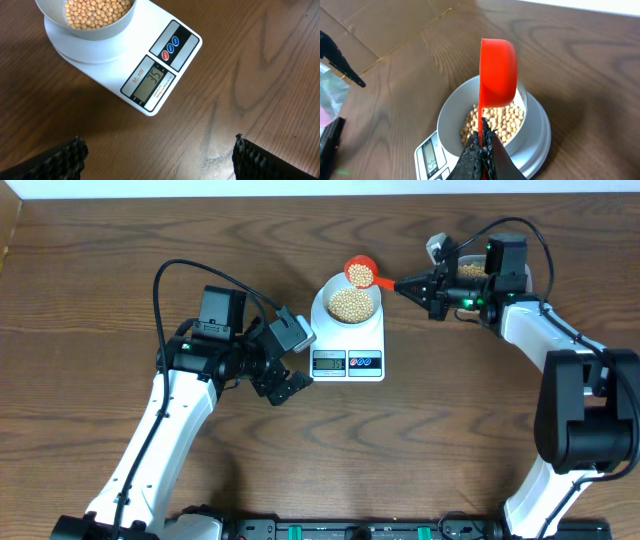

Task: Scoop item into bowl and weigh 50g on scale
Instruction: 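Shift the scoop closer over the bowl and keep pouring beans, then tip the scoop further with the right gripper to empty remaining beans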

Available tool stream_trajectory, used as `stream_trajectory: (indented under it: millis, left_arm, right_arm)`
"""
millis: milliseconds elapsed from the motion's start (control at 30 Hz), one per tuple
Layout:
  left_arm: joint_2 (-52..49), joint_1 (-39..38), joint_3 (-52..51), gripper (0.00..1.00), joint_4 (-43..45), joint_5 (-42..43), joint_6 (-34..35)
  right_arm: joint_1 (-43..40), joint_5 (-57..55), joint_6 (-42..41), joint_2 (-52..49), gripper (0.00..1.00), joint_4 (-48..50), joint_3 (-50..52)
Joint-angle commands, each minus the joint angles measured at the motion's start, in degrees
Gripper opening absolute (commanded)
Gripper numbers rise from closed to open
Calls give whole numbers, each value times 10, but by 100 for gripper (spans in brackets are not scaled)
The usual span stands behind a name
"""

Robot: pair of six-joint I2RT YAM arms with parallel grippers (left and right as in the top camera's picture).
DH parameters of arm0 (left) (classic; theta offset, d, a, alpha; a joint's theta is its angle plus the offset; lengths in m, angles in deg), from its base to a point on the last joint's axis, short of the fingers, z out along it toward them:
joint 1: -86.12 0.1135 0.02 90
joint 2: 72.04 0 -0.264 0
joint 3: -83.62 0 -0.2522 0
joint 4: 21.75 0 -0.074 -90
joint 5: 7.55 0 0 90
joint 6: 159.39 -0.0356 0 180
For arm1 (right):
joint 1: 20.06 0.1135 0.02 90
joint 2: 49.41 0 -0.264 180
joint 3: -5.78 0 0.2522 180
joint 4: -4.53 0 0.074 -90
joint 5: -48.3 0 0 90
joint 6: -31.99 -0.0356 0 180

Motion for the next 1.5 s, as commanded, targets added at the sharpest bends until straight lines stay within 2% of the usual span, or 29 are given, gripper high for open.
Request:
stream_trajectory:
  millis: [0, 67, 200, 333, 433, 1467]
  left_arm:
    - [0, 2, 13, 95, 0, 8, -3]
    - [0, 2, 13, 95, 0, 8, -4]
    - [0, 2, 13, 95, 0, 8, -4]
    - [0, 2, 13, 95, 0, 8, -4]
    - [0, 2, 13, 95, 0, 8, -4]
    - [0, 2, 13, 95, 0, 8, -4]
  right_arm:
    - [9, -38, 24, 29, 1, -15, -3]
    - [12, -51, 56, 30, 1, -40, -3]
    - [14, -26, 55, 47, 1, -38, -3]
    - [16, -69, 59, 57, 1, -52, -3]
    - [19, -90, 95, 57, 1, -81, -3]
    - [23, -94, 98, 68, 1, -90, -3]
